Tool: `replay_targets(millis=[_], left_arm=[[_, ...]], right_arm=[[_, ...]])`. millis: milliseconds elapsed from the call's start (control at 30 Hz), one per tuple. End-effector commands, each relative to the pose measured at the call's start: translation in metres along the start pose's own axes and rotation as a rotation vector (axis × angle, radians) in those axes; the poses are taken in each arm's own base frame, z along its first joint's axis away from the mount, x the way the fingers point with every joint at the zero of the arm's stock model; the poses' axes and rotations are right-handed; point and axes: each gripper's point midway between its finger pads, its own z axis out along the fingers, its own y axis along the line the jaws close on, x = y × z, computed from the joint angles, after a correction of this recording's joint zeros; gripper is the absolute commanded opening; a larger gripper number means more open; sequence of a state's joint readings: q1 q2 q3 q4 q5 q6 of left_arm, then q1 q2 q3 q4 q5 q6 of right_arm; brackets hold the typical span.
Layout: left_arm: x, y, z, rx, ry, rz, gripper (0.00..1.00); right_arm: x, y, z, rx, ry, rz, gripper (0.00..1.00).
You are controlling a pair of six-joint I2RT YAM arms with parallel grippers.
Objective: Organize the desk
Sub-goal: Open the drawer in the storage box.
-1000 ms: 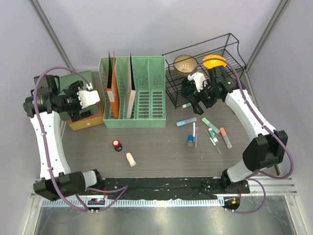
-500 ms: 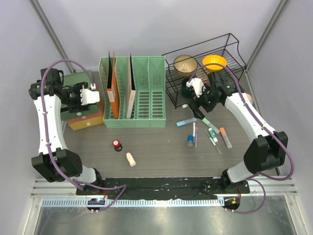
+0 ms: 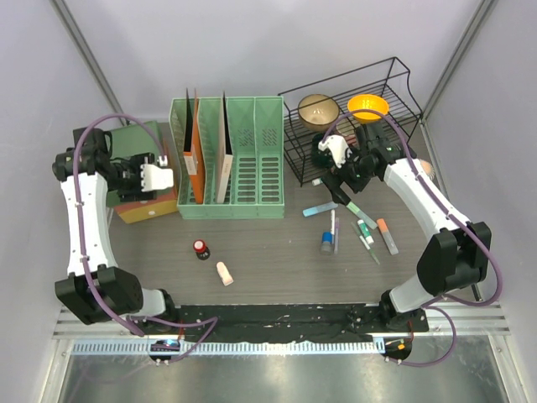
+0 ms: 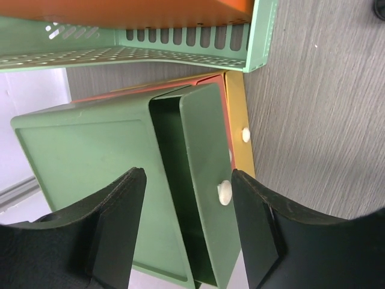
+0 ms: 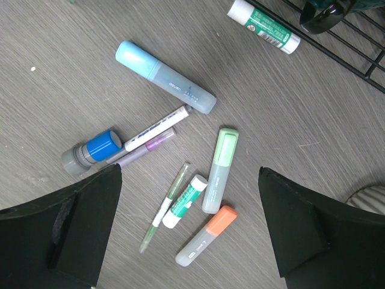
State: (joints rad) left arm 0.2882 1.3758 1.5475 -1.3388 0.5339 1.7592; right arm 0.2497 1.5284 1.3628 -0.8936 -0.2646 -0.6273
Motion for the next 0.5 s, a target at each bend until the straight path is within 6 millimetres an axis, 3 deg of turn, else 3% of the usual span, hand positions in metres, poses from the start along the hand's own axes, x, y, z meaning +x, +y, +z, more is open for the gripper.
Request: replay_targets(millis=[0, 467], left_arm=[[-0.03, -0.078, -0.009, 0.253, -0.093, -0.139, 0.62], [-0.021, -0.08, 0.005, 0.308, -0.102, -0.165, 0.51]], right_arm=[[-0.007, -0.003, 0.0, 0.01, -0.024, -0.018, 0.99], [0.001, 0.001, 0.005, -0.002, -0.005, -0.016, 1.0]])
